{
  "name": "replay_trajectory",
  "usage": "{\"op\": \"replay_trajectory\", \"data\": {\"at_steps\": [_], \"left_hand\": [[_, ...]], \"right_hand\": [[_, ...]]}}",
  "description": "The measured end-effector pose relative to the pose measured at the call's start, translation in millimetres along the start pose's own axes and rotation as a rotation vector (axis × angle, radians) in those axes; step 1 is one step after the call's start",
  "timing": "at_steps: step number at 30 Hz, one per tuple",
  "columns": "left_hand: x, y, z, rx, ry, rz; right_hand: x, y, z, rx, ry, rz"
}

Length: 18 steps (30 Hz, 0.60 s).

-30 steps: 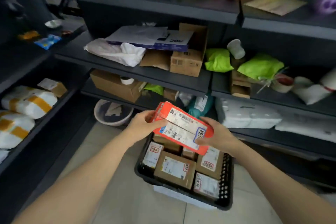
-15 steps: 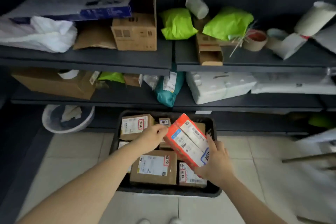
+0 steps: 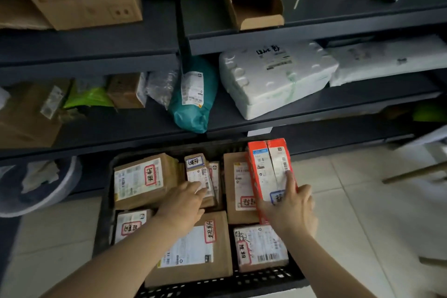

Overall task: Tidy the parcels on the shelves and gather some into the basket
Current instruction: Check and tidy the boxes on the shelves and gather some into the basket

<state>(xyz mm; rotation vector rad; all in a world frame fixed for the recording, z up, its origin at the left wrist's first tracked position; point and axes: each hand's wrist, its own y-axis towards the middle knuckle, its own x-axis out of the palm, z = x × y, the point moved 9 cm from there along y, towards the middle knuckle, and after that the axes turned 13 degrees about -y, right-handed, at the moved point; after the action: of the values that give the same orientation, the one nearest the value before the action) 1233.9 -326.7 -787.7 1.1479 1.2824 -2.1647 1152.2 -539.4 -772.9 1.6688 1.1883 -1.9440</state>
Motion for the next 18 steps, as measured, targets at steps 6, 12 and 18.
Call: {"op": "replay_trajectory", "data": {"at_steps": [6, 12, 18], "left_hand": [[29, 4, -8, 0.008, 0.019, -0.084], [32, 0, -11, 0.024, 0.057, -0.098], [-4, -28, -16, 0.003, 0.097, -0.042]], "right_hand": [[16, 5, -20, -0.067, -0.078, -0.017], [19, 8, -18, -0.071, -0.162, -0.011], [-5, -1, -26, -0.171, -0.210, -0.021]]}}
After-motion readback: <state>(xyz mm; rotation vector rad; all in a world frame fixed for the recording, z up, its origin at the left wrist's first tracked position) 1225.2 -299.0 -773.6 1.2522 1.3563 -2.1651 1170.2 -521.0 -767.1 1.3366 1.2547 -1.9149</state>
